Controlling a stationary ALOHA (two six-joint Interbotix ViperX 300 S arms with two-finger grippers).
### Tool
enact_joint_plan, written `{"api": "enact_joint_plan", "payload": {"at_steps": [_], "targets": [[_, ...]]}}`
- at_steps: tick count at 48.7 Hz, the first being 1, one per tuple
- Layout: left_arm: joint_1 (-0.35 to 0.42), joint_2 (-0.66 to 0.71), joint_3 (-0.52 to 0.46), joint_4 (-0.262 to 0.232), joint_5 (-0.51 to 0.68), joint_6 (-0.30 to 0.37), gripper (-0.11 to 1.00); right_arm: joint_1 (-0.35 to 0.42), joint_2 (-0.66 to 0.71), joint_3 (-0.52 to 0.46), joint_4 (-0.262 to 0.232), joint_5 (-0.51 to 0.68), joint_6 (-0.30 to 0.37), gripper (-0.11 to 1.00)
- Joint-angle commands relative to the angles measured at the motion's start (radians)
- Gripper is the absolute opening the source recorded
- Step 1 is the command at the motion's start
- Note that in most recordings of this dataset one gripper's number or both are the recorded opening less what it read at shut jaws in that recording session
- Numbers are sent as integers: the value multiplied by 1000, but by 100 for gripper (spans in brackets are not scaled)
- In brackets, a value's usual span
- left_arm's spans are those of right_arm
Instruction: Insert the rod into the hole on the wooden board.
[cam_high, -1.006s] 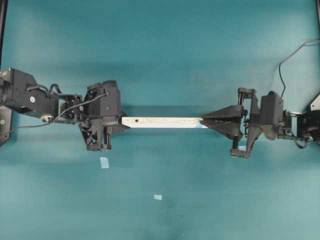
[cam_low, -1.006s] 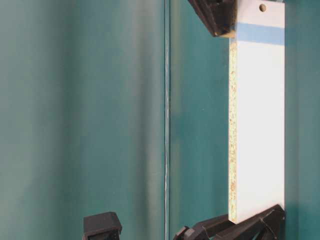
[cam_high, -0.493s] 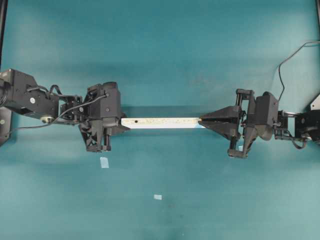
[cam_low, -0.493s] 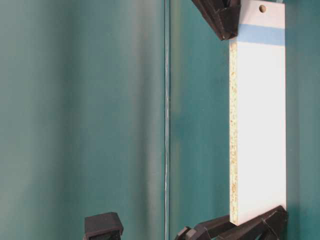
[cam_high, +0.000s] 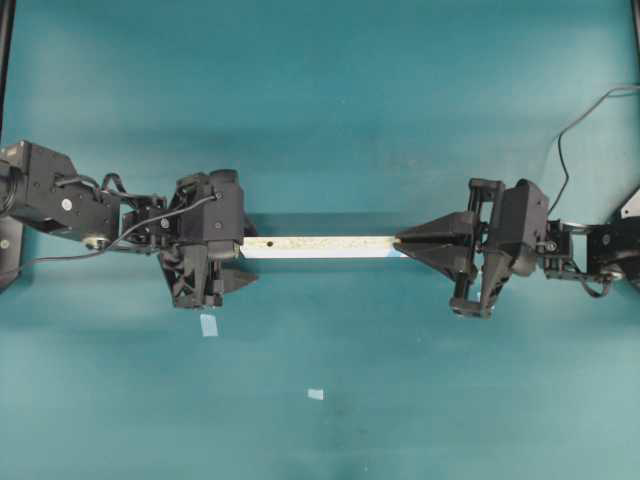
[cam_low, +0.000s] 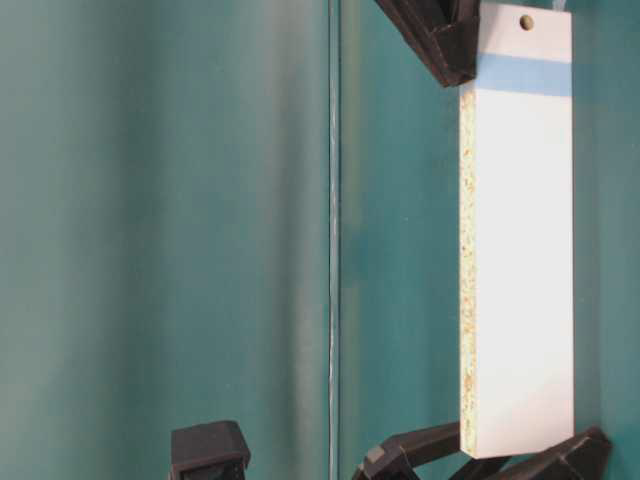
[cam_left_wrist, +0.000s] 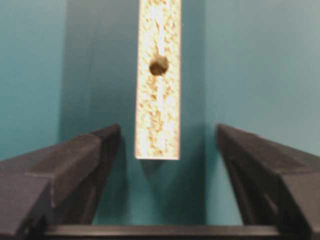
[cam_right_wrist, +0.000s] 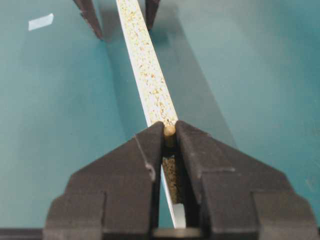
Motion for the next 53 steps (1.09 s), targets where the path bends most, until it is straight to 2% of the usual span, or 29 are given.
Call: {"api": "enact_joint_plan", "payload": {"at_steps": [1,4,16,19,32,53], "targets": [[2,-11,-23,2,-2,3,92,8,-3,0,0,40,5,11],[2,-11,-26,2,0,3,91,8,-12,0,6,43,5,18],[2,-23,-28,2,0,5,91,8,-80,5,28,57,-8,80],[3,-29,-28,2,2,6,91,8,-101,8,31,58,-8,90],[6,-87,-28,3,57,17,91,-11,-233,23,31,63,-31,90],[67,-242,-20,3,184,91,91,-83,-500,37,31,247,-184,90]]}}
